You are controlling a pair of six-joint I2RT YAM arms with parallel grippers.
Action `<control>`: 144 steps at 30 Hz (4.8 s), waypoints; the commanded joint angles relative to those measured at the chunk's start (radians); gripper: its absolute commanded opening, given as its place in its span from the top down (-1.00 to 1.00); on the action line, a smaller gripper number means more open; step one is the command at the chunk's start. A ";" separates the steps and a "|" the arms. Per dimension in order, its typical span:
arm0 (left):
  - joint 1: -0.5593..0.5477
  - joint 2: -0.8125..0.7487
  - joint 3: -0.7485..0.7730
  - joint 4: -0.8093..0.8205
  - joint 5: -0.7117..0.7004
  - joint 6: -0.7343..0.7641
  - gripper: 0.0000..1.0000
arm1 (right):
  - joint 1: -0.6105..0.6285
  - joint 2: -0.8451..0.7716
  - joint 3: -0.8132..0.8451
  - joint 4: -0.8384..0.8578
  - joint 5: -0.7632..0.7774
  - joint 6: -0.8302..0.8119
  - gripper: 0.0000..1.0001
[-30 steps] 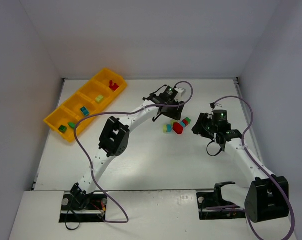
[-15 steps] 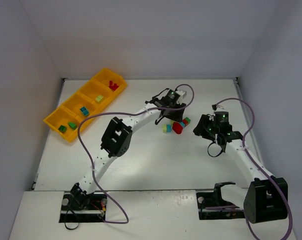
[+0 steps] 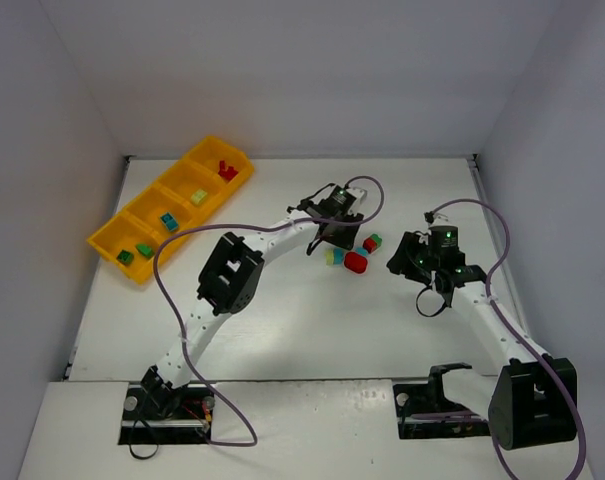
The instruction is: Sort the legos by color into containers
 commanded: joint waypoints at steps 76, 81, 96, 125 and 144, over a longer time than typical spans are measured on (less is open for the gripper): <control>0.688 -0.344 0.071 -0.106 -0.081 0.097 -0.01 | 0.025 0.071 0.144 0.062 -0.051 -0.086 -0.02; 0.567 -0.482 -0.128 -0.049 0.002 0.071 -0.22 | 0.072 0.177 0.239 0.116 -0.067 -0.122 -0.01; 0.381 -0.624 -0.475 0.038 0.202 -0.087 -0.32 | 0.207 0.455 0.431 0.123 0.030 -0.126 0.00; 0.395 -0.752 -0.578 -0.086 0.136 -0.041 -0.32 | 0.241 0.723 0.716 -0.320 -0.284 -1.143 -0.49; 0.395 -0.749 -0.610 -0.078 0.149 -0.061 -0.32 | 0.313 0.863 0.753 -0.297 -0.191 -1.186 -0.40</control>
